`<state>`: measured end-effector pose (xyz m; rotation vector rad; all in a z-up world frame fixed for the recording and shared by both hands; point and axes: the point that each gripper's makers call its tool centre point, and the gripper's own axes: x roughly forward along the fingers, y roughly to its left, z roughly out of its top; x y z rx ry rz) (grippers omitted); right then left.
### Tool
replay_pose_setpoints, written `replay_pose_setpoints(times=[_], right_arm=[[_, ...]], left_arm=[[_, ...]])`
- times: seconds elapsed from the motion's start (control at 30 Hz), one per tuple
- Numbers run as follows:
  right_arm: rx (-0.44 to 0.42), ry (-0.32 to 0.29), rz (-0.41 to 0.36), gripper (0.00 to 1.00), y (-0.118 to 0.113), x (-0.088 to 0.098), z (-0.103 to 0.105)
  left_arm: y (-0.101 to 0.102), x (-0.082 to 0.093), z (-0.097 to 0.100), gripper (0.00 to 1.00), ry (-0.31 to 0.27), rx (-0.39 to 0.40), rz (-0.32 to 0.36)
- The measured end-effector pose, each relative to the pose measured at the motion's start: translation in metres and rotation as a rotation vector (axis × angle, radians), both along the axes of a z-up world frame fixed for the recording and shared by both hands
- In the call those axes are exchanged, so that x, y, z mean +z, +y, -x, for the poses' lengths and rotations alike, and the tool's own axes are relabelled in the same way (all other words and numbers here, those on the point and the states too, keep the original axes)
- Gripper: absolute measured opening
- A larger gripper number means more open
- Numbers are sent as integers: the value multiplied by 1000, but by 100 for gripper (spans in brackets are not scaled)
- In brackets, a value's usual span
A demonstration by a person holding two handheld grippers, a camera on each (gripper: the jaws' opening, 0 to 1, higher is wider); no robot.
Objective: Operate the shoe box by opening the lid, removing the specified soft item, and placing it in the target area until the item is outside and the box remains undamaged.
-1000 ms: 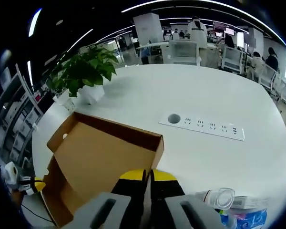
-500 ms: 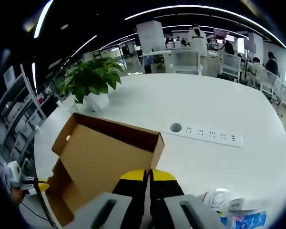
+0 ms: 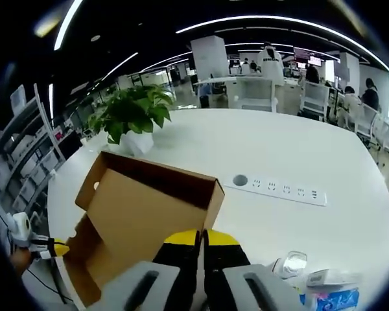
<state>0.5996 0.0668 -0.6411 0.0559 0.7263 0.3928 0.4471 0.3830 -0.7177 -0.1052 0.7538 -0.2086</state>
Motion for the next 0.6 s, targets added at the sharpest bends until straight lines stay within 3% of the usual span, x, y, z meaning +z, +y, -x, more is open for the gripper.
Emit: replay_pose_setpoints(times=[0.6], right_arm=[[19, -90, 7, 0, -1, 19, 8]], left_arm=[[1, 0, -2, 2, -3, -3, 9]])
